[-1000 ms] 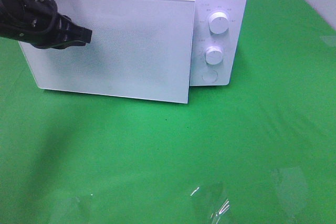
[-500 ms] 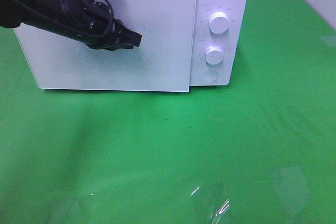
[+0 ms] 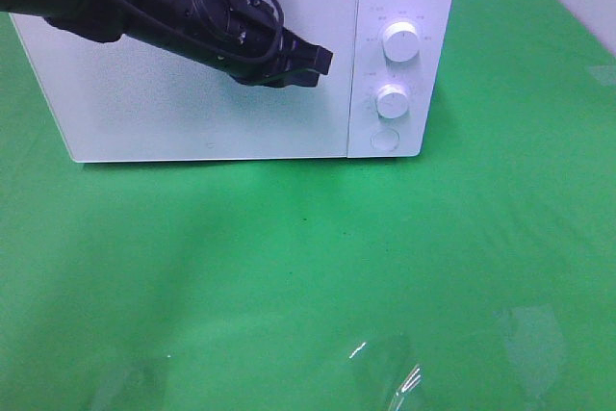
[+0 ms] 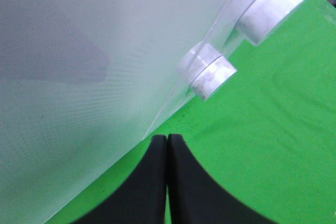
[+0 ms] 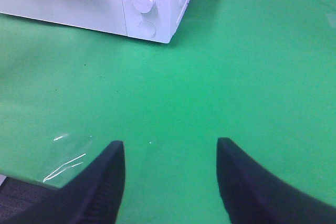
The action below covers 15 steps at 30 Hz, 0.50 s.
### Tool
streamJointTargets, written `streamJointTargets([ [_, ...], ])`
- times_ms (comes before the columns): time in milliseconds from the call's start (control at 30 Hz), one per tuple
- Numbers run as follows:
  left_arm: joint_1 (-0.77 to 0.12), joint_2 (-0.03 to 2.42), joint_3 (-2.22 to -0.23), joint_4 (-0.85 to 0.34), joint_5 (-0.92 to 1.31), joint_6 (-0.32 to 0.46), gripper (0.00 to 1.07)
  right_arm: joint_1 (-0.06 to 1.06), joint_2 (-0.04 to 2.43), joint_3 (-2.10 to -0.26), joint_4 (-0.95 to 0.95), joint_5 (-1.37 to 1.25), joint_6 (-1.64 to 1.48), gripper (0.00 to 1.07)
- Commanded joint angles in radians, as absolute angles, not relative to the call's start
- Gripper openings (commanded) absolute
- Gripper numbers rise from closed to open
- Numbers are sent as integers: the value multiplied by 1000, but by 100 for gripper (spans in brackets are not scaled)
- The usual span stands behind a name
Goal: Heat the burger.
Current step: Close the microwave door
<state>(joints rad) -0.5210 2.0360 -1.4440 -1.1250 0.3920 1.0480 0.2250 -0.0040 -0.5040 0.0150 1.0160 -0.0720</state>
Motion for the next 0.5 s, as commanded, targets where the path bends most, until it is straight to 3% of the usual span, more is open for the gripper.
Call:
streamJointTargets([
  [33,-511,2034,-1496,-1091,273,1124,0,223,-28,-502,11,1002,-65,51],
  [233,-528,2006,-1496,-1000,403,1091,0,223,-28,-502,11,1002,-65,51],
  [267,-530,1991,-1496,-914,474,1019,0,223,-28,-502,11,1002,-65,51],
  [367,-531,1981,-1496,-864,512,969,0,223,-28,-502,11,1002,-65,51],
  [400,-531,1962,-1496,-757,592,844,0,223,-28,-502,11,1002,-65,51],
  [433,-531,1962,-1496,-757,592,844,0,223,-28,-502,11,1002,-65,51],
  [467,-531,1940,-1496,-636,660,732,0,223,-28,-502,12,1002,-64,51],
  [500,-531,1940,-1496,-636,660,732,0,223,-28,-502,12,1002,-64,51],
])
